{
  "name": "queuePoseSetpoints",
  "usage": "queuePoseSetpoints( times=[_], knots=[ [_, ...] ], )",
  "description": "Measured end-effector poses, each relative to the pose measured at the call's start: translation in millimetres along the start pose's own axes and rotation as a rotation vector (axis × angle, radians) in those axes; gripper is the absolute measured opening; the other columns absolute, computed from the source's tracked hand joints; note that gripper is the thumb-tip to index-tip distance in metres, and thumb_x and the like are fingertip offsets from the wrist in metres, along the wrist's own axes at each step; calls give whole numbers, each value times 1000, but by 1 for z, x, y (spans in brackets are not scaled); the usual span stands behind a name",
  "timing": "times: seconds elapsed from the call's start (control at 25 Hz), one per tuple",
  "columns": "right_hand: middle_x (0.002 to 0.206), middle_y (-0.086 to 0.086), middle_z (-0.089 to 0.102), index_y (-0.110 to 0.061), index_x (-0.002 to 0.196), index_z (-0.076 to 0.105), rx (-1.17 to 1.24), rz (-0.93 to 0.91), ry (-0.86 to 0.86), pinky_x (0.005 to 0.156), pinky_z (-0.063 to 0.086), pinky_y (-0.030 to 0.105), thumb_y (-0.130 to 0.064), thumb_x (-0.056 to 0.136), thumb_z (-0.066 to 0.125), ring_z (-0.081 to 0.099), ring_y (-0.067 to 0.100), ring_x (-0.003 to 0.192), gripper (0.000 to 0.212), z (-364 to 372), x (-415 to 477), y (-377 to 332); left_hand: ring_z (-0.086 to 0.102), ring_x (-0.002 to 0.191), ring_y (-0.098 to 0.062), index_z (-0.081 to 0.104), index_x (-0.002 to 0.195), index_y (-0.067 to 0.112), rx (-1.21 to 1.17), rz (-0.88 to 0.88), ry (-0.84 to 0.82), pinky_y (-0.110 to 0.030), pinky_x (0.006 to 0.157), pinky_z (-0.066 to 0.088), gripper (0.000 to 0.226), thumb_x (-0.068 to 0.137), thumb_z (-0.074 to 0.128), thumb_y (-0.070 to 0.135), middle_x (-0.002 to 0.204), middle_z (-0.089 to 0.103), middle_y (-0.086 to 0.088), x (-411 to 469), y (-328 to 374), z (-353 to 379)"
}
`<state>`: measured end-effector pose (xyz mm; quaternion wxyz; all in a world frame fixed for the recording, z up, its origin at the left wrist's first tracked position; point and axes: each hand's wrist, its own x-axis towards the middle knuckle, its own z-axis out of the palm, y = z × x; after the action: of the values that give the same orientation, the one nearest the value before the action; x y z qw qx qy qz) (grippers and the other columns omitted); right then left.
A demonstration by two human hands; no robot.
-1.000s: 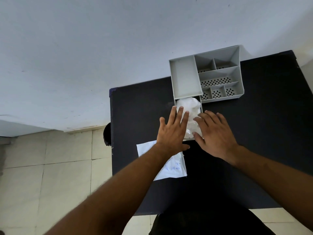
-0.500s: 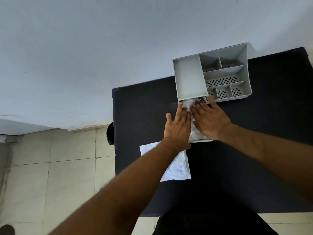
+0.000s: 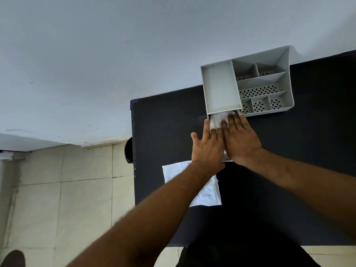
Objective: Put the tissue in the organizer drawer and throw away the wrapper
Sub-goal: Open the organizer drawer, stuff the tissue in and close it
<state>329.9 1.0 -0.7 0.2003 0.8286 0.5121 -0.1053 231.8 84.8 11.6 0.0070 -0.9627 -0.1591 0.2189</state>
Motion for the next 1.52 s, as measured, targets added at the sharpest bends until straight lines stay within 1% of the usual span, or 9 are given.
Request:
queuePoseSetpoints(
  times=[0.2,0.4,0.52,0.64,0.88,1.04,1.2,1.32,1.52],
  knots=[
    [163,29,15,-1,157,10,2,-5,1,123,-1,54,-56,95,39,8,40,153,88,-2,-4,3,-5,154,-38,16,156,5,6,-2,-47,-69,105,24,121,69,72,67,159,32,-11,5,1,-9],
    [162,17,27,-10,157,19,75,-9,53,122,1,56,-53,96,37,19,30,152,77,-10,1,17,-9,153,-38,30,153,8,70,79,-33,-68,110,18,99,81,54,71,162,25,-15,3,1,-14],
    [160,16,33,-12,154,26,118,-21,66,122,6,55,-49,96,41,25,30,150,71,-10,-1,18,-11,153,-38,28,155,8,84,84,-40,-67,111,17,100,82,51,72,165,15,-17,3,0,-15],
    [162,15,27,-14,152,30,154,-19,66,123,9,54,-45,94,49,26,30,149,69,-7,-5,16,-12,153,-38,26,156,9,95,108,-59,-65,113,16,100,83,49,73,167,9,-17,6,-2,-16],
    [163,8,29,-13,155,24,128,-80,30,122,-1,54,-50,95,48,21,24,152,75,-11,-7,28,2,154,-36,15,156,3,61,140,-60,-60,115,18,114,77,60,71,164,20,-18,15,-3,-21],
    [164,9,26,-13,156,20,176,-70,10,122,3,56,-51,94,49,18,25,153,78,-12,-3,28,8,153,-33,27,153,6,84,144,-40,-58,114,20,107,75,62,70,159,33,-11,21,-7,-23],
    [155,9,40,-17,145,42,278,-14,52,120,13,54,-46,91,53,29,26,147,63,-16,-7,21,-2,155,-32,29,155,8,63,133,-31,-57,114,20,94,85,50,66,164,24,-13,22,-9,-17],
    [147,9,49,-17,141,47,274,13,39,121,9,56,-48,91,53,38,25,142,60,-20,-10,13,-5,154,-35,26,155,8,29,110,13,-55,114,23,86,91,44,62,166,16,-18,16,-7,-12],
    [142,14,53,-10,140,44,252,10,-1,122,6,58,-44,92,52,45,27,138,59,-22,-6,9,25,148,-38,44,145,6,9,67,153,-54,103,36,76,88,53,55,144,50,-17,6,-3,-5]
  ],
)
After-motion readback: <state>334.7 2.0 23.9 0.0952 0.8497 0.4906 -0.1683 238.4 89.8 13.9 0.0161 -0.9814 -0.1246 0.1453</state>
